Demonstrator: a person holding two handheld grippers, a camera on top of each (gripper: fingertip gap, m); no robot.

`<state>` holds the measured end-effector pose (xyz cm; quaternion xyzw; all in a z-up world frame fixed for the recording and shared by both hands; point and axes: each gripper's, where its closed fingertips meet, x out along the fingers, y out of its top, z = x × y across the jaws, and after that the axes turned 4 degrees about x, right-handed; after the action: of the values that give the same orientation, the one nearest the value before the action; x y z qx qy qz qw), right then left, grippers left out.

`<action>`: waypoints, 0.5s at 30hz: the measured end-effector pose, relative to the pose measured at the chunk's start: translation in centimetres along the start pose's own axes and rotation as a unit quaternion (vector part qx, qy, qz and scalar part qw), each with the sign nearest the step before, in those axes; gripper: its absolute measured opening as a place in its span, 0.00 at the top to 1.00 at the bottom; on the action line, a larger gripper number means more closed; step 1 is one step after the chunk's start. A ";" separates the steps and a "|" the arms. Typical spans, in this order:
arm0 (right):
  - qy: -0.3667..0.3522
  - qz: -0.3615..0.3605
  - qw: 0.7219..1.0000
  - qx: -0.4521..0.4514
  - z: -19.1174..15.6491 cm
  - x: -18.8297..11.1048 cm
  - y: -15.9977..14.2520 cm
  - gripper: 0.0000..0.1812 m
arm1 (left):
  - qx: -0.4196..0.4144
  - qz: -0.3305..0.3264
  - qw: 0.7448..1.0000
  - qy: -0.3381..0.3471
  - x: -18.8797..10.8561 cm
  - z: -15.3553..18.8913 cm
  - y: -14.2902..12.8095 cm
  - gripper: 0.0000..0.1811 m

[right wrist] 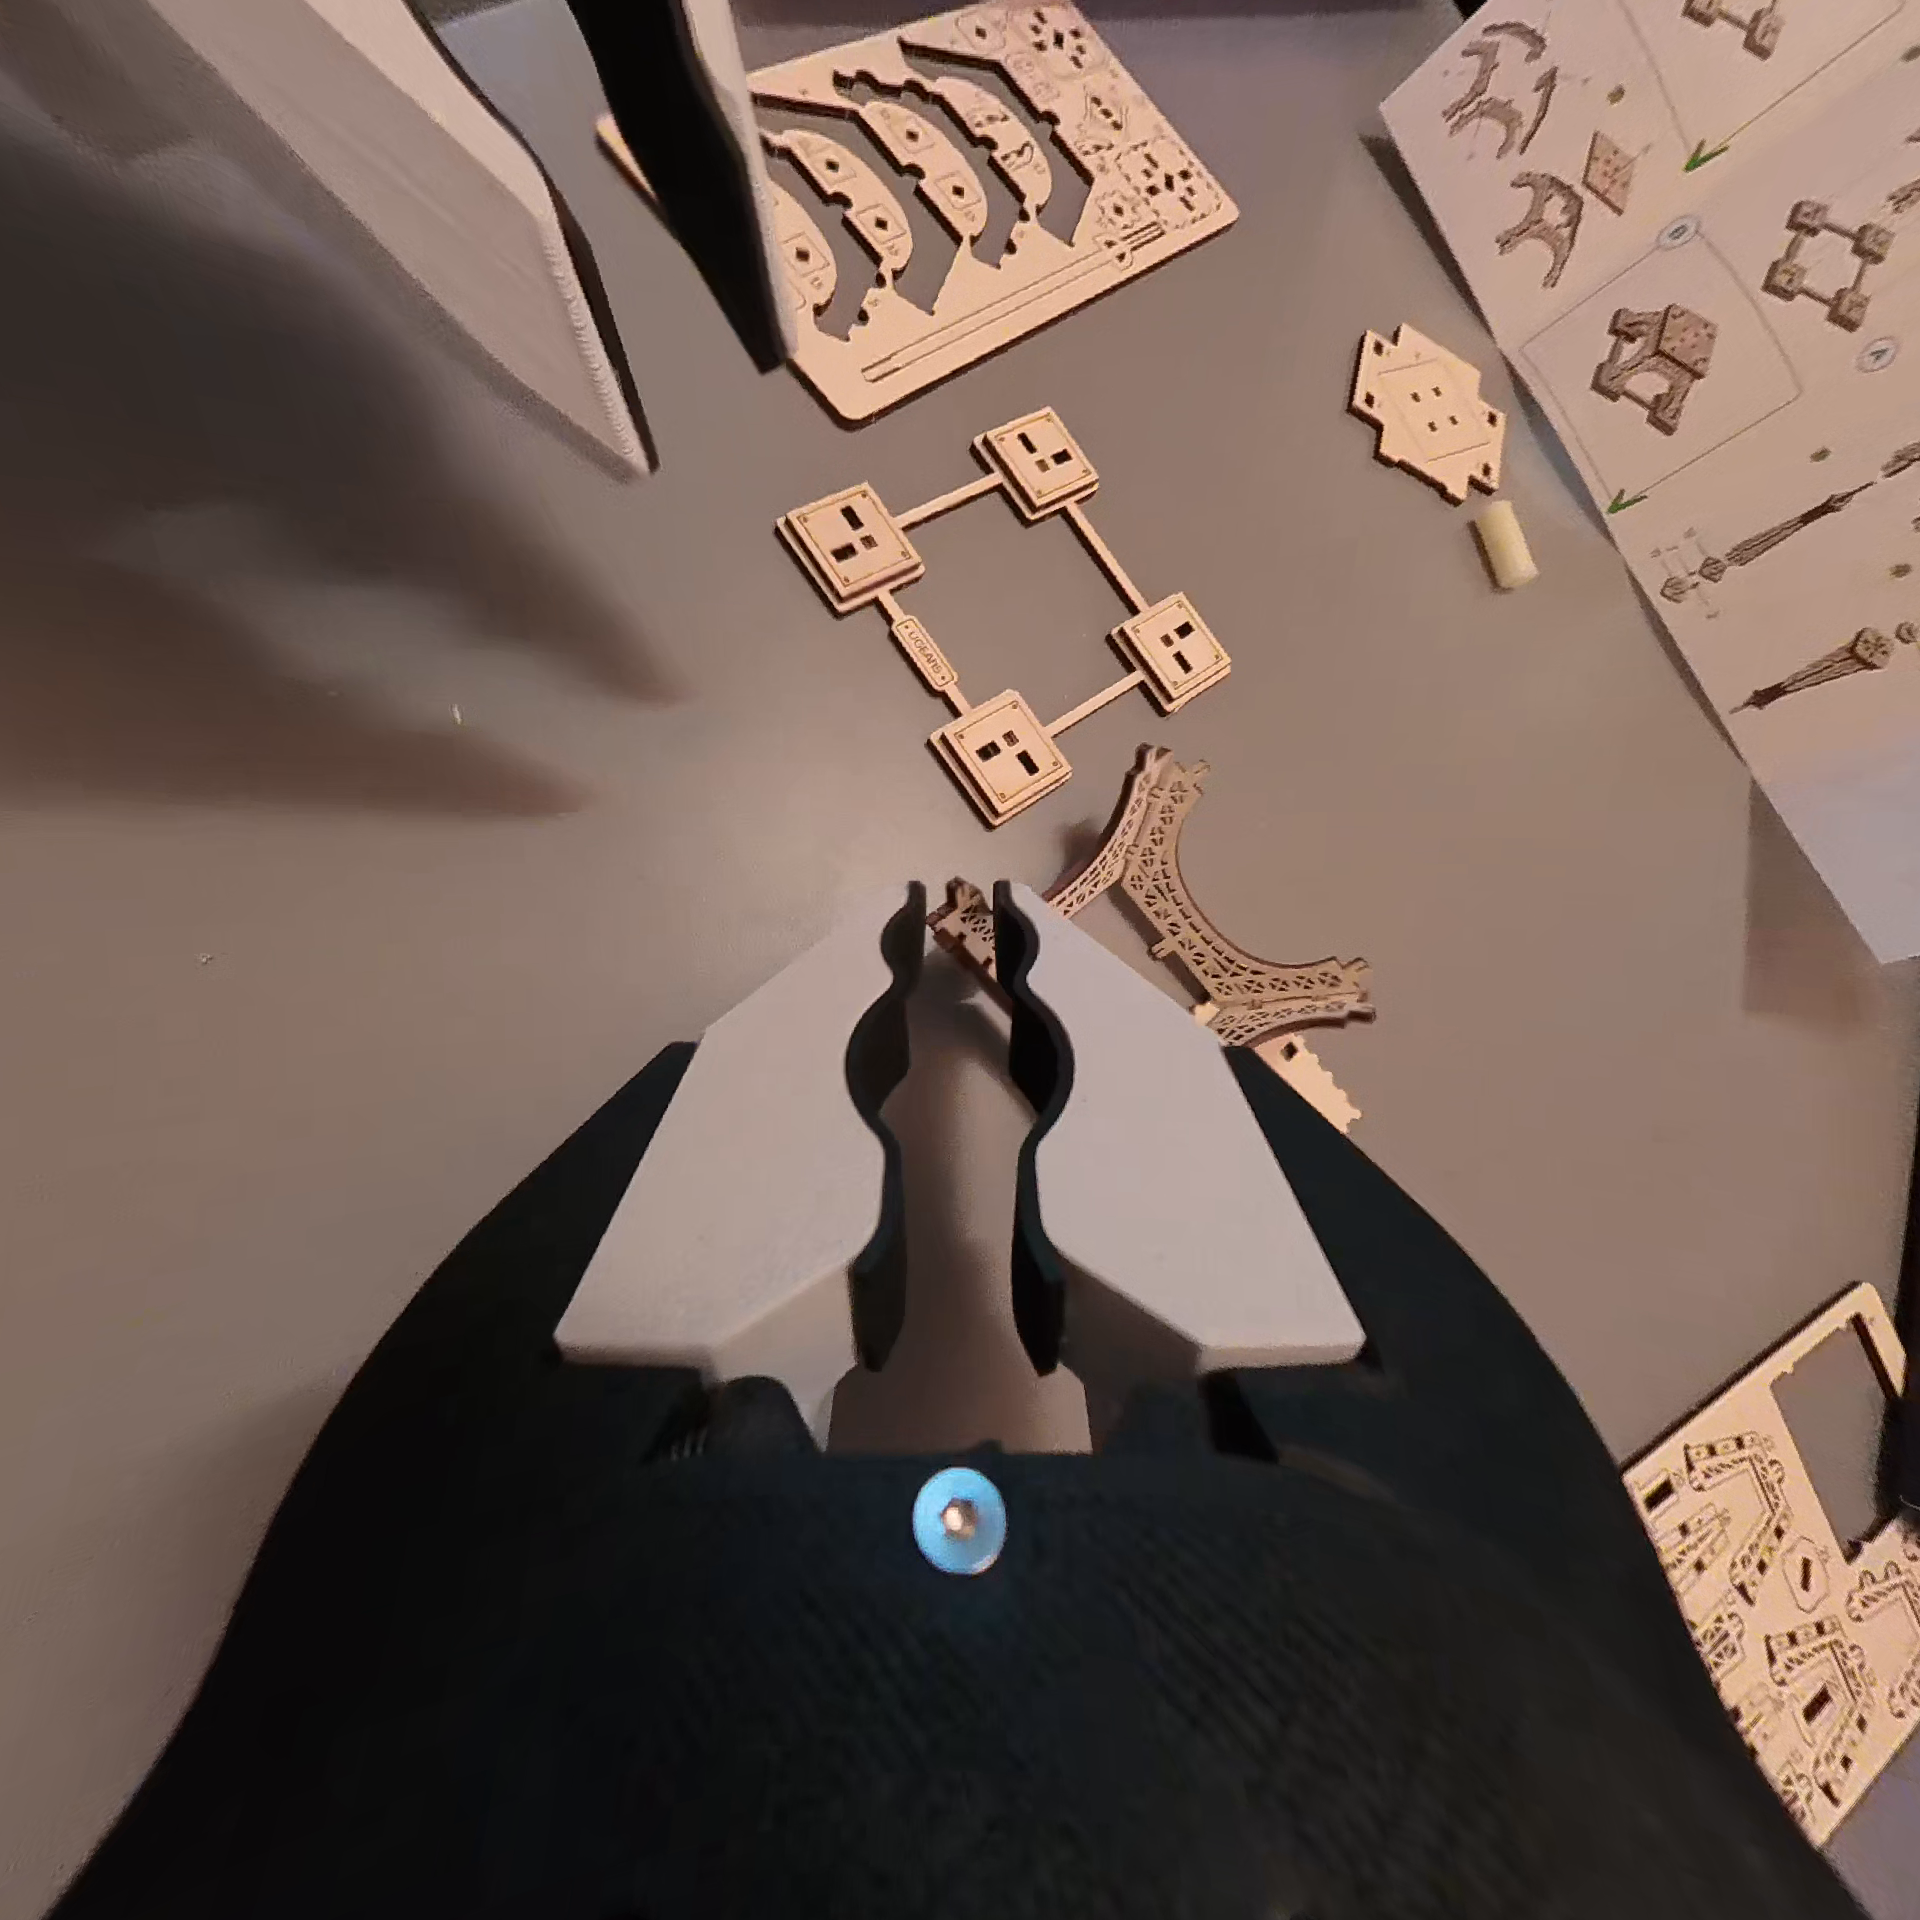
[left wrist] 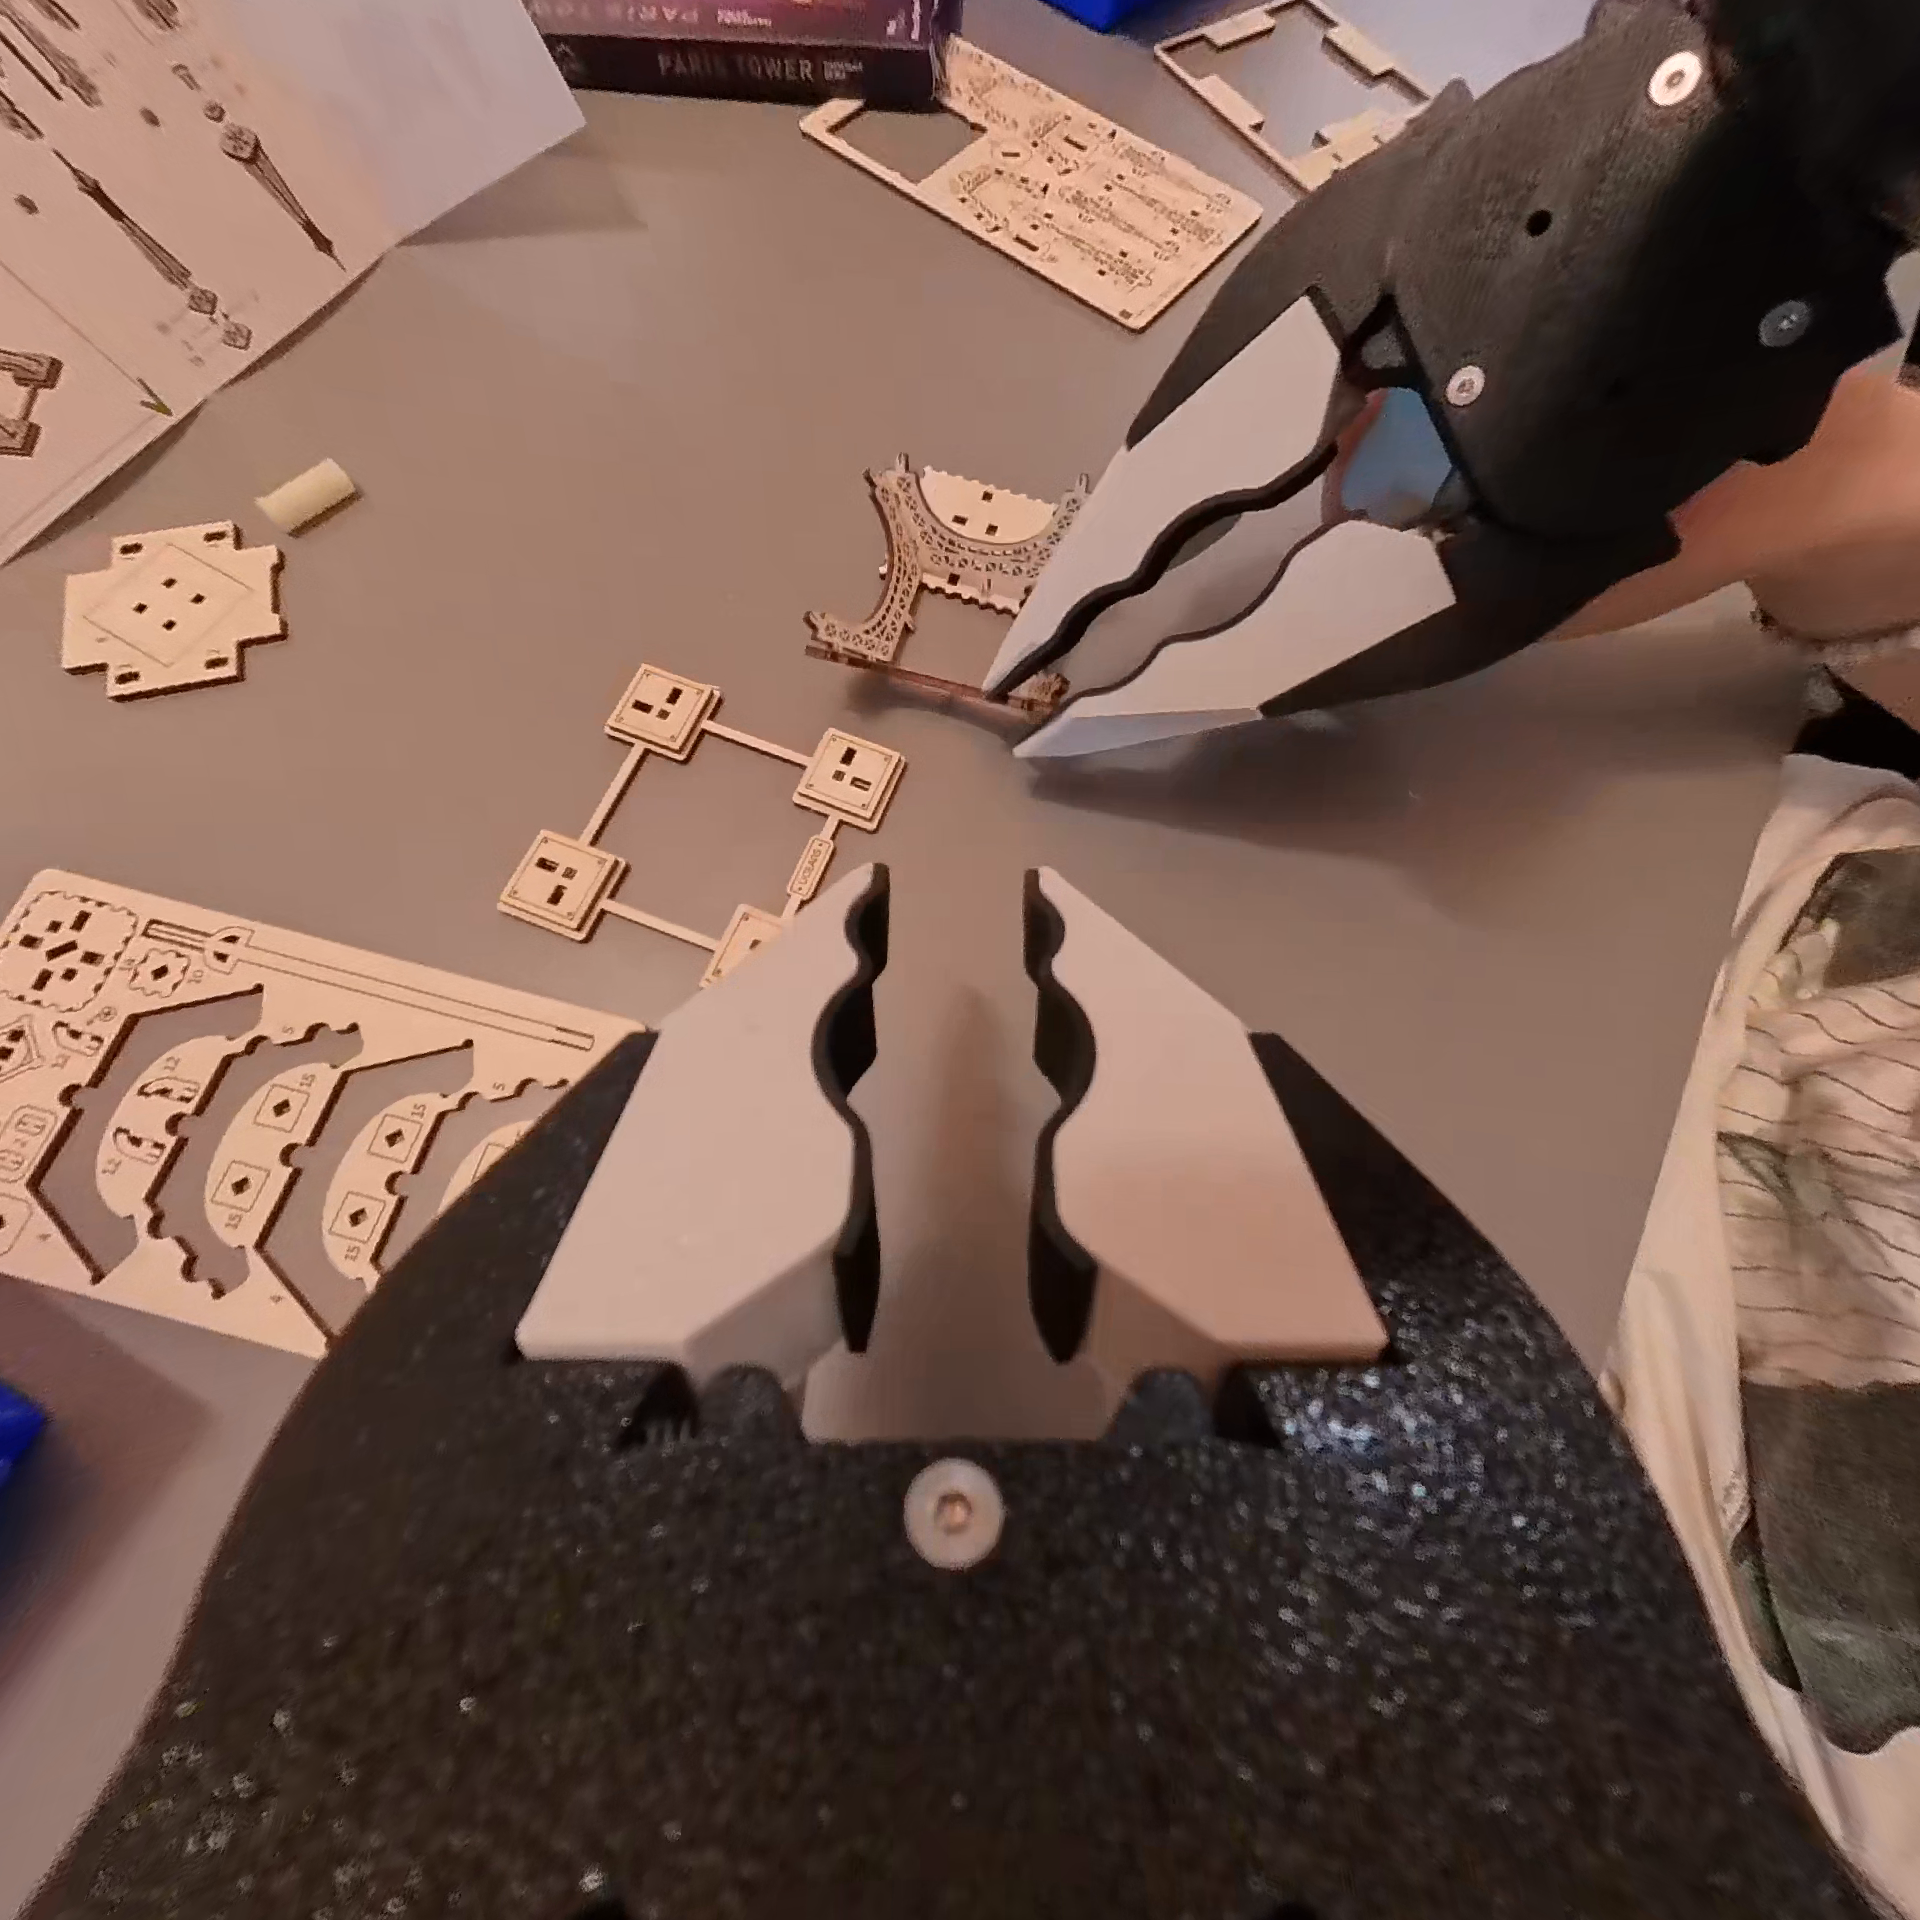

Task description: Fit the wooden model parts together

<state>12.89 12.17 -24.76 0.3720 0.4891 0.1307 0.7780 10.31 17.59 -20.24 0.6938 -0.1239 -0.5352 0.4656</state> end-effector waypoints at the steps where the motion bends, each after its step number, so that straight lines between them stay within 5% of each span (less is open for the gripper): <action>1: -0.008 0.006 1.000 0.001 0.2 -0.2 0.2 0.95 | -0.002 0.004 1.000 0.001 0.0 -0.1 0.1 0.88; 8: -0.016 0.184 0.973 0.135 3.6 -4.8 4.0 0.97 | -0.033 0.046 0.997 -0.051 1.0 1.7 1.7 0.87; 11: 0.047 0.301 0.916 0.261 5.1 -7.7 5.9 0.97 | -0.083 0.110 0.984 -0.109 2.1 3.3 4.0 0.87; 15: 0.143 0.407 0.809 0.398 6.3 -10.7 7.2 0.97 | -0.097 0.203 0.971 -0.086 3.3 3.6 7.7 0.84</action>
<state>14.25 8.18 -11.04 0.7914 0.4079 0.2807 0.3585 10.99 9.40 -16.27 0.5569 -0.2492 -0.4972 0.6169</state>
